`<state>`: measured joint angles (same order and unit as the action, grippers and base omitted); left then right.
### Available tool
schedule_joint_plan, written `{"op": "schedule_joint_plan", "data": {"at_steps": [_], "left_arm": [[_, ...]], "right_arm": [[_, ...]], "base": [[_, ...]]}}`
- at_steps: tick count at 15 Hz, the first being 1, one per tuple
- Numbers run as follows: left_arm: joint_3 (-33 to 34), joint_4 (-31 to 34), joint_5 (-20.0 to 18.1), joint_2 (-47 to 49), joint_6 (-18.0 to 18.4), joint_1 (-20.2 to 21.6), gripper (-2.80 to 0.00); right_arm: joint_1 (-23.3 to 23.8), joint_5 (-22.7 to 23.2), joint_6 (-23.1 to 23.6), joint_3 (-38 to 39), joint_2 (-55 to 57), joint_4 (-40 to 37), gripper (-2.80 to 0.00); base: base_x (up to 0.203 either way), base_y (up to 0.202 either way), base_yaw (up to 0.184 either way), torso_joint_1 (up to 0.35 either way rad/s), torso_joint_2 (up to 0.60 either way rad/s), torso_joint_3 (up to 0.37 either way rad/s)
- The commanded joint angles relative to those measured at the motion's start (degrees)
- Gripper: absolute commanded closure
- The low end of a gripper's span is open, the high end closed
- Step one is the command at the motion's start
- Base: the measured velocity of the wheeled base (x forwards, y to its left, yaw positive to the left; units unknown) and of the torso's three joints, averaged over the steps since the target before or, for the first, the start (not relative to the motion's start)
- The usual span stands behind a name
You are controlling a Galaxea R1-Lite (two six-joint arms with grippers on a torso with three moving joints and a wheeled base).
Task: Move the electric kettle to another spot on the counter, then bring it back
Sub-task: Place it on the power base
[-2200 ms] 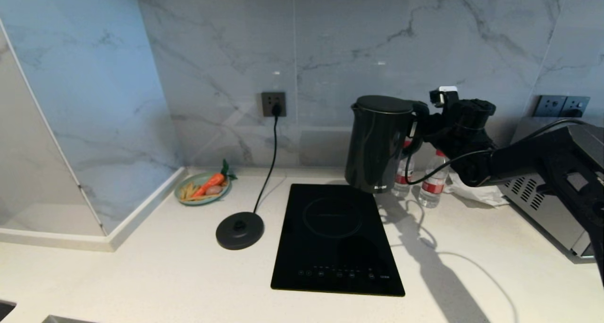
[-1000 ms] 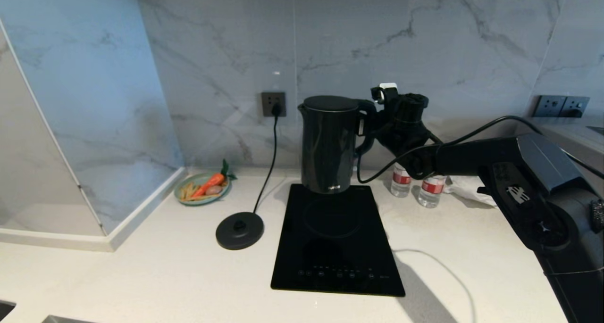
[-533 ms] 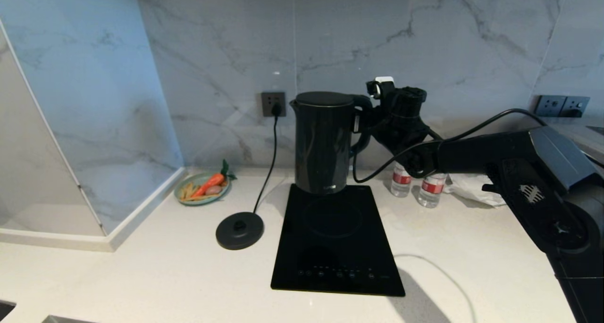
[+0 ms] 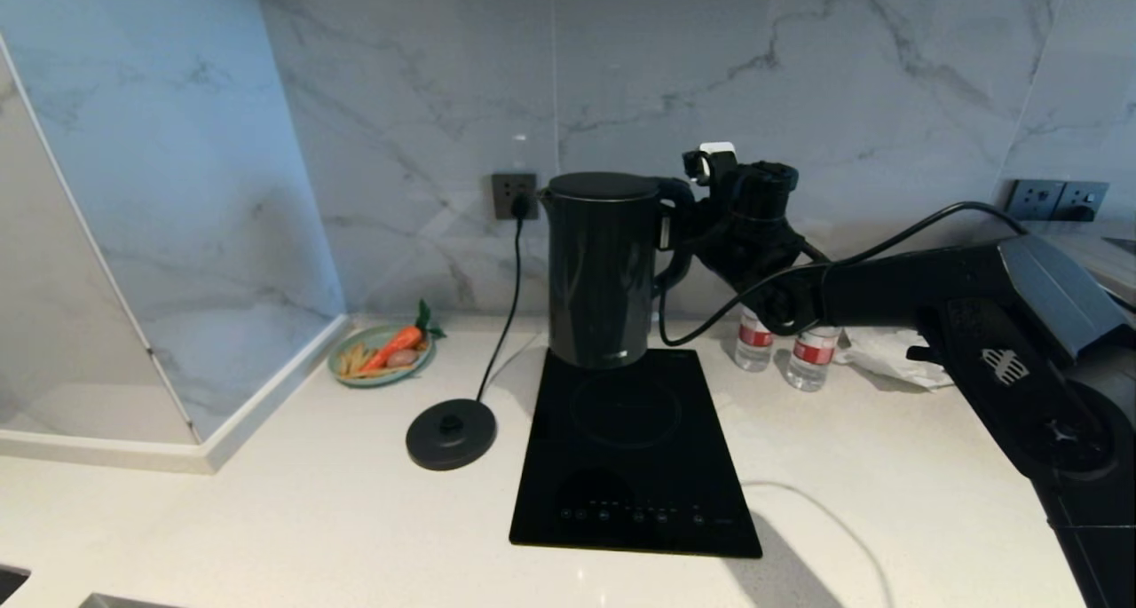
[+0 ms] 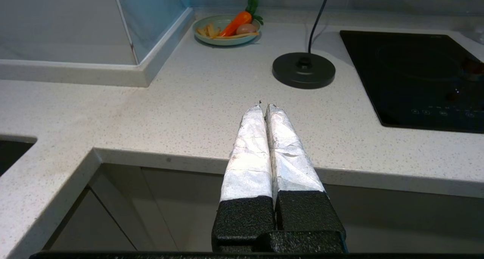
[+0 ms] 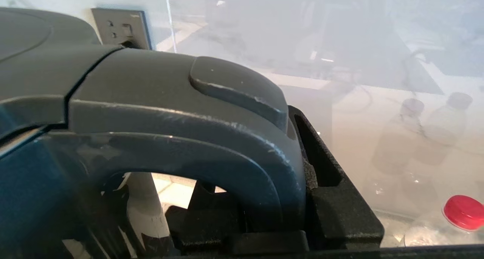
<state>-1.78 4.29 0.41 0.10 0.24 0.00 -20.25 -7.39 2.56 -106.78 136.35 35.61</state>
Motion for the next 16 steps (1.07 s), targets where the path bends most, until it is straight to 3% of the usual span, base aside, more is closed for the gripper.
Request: {"op": "schedule_joint_plan", "data": {"at_steps": [1, 16], "left_arm": [[0.02, 0.02, 0.02, -0.01, 0.02, 0.0, 0.0], [0.02, 0.02, 0.02, -0.01, 0.02, 0.0, 0.0]], "right_arm": [[-0.14, 0.0, -0.01, -0.01, -0.03, 0.25, 0.0], [-1.37, 0.09, -0.36, 3.42, -1.05, 1.36, 0.0]], "base": [[0.0, 0.0, 0.0, 0.0, 0.0, 0.0], [0.0, 0.0, 0.0, 0.0, 0.0, 0.0]]}}
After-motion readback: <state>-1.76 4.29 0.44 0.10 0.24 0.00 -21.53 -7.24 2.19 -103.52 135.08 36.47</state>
